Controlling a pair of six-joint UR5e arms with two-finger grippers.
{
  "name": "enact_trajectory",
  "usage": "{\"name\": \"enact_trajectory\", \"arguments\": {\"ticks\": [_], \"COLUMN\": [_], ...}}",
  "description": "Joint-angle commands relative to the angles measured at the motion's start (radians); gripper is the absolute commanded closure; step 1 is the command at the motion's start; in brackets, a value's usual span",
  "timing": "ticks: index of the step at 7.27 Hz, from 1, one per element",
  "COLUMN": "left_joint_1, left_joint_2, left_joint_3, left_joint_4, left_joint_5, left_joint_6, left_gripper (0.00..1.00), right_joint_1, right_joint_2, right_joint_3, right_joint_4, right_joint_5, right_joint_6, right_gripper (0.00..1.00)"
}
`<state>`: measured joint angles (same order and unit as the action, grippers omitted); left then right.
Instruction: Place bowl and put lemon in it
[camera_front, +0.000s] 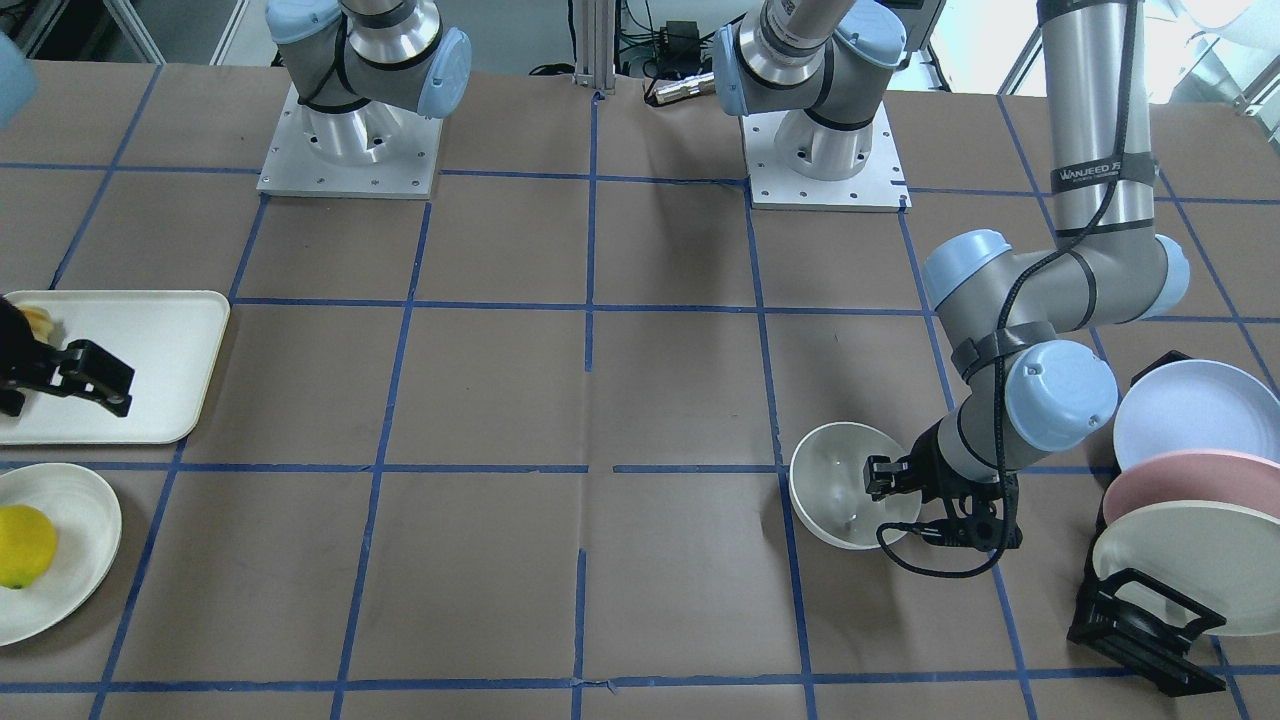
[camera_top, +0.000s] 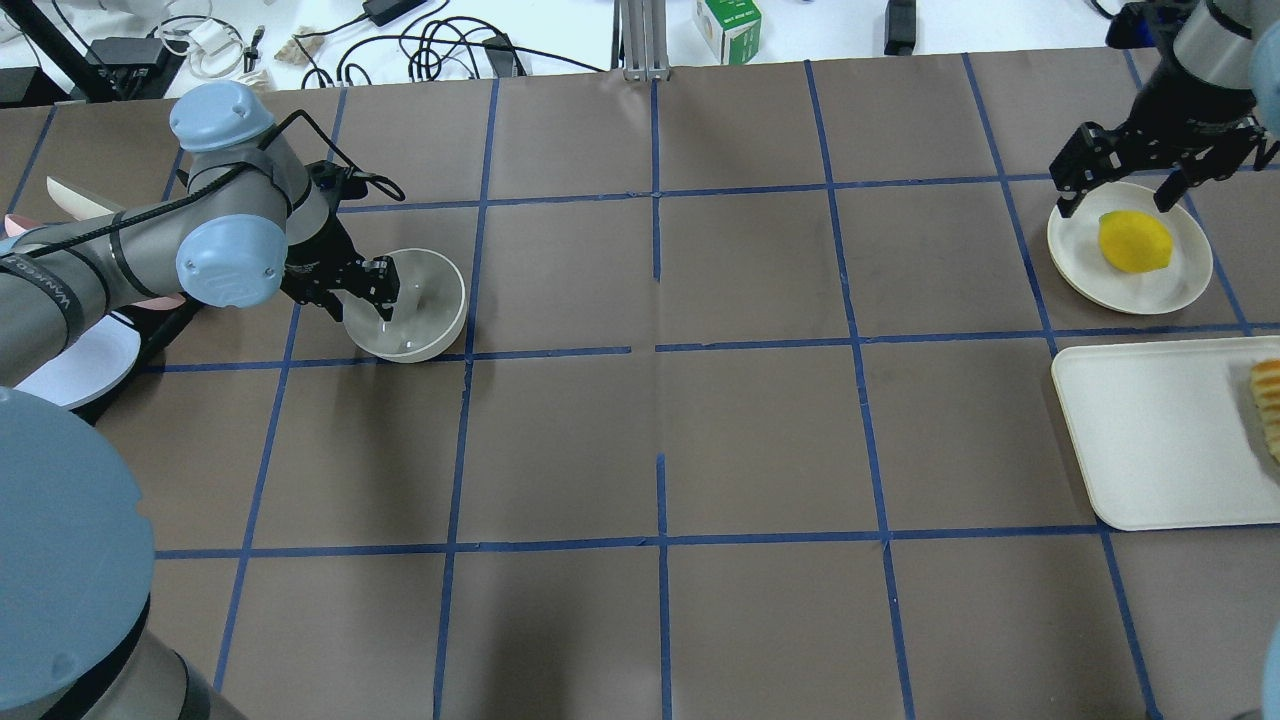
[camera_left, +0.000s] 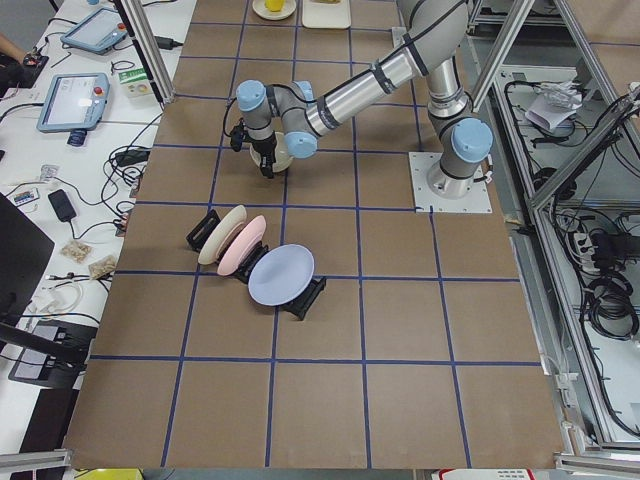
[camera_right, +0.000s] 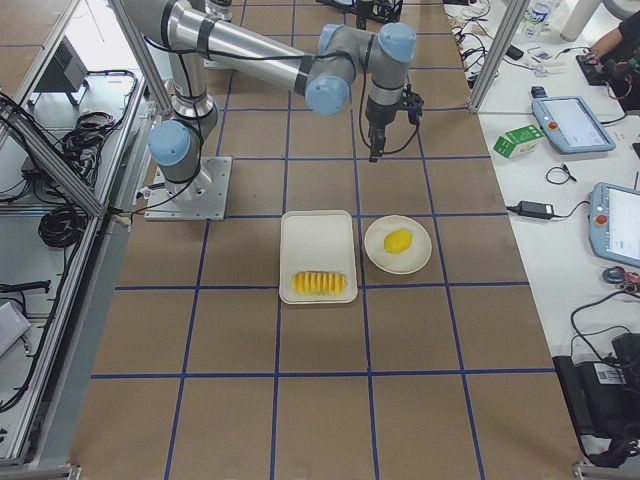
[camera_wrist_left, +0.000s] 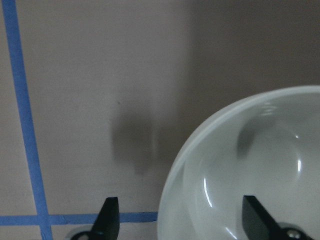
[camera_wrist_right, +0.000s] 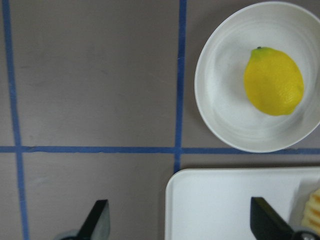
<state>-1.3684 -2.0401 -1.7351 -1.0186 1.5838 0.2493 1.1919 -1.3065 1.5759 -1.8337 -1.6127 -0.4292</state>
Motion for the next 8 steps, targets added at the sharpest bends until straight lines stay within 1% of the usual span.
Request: {"name": "enact_trajectory", "arguments": {"ticks": [1,3,4,5,7,8], "left_joint_1": [0.000,-0.011,-0.030,-0.081,-0.246,-0.306], "left_joint_2": [0.001,0.030,0.046,0.063,0.061,0.046], "left_joint_3": [0.002,0.009,0.043,0.051,0.057,0.057], "left_joint_4": [0.002,-0.012,-0.091,-0.127,-0.111,-0.075], "left_joint_5": [-0.007,-0.007,-0.030,-0.095,-0.128,-0.186], "left_joint_6": [0.008,0.004,-0.027,-0.136,-0.316,-0.443], "left_gripper": [1.00,1.00,1.00,1.00,1.00,1.00], "right_joint_1": [-0.090,-0.123,-0.133,-0.135,-0.135,-0.135], "right_joint_2": [0.108,0.217,0.249,0.265,0.294,0.317], "right_joint_3": [0.003,0.001,0.001,0.000,-0.010,-0.014], "right_joint_4": [-0.160,-0.327,-0.366,-0.369,-0.371,-0.371], "right_joint_5": [0.002,0.004,0.005,0.008,0.017,0.017], "right_joint_6": [-0.230,-0.380,-0.388,-0.387,-0.385,-0.385], "right_gripper": [0.00,0.00,0.00,0.00,0.00,0.00]}}
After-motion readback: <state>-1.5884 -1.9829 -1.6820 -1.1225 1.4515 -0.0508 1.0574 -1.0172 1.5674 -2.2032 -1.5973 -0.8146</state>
